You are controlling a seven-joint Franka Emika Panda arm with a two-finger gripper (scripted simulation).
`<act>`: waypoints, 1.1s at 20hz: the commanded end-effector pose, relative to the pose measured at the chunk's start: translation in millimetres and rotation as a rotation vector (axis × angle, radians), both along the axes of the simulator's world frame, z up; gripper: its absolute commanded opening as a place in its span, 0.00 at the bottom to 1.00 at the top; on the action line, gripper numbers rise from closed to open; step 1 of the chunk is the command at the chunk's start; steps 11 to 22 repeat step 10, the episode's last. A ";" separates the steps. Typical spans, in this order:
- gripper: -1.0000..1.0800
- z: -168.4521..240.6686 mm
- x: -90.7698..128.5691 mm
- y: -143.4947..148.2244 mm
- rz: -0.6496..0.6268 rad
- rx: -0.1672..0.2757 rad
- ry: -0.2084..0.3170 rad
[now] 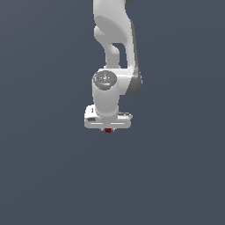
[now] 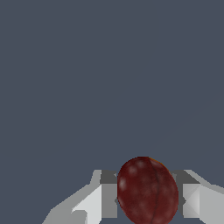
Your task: Pick up the object and move it to a goal position.
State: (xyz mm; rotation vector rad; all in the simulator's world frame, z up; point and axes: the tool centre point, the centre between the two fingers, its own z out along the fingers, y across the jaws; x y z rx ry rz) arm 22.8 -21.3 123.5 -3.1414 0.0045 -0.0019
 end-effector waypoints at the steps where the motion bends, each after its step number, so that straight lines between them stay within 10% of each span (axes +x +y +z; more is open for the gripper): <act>1: 0.00 15.6 1.5 -11.5 0.001 0.000 0.001; 22: 0.00 34.3 5.9 -25.9 0.001 0.000 0.001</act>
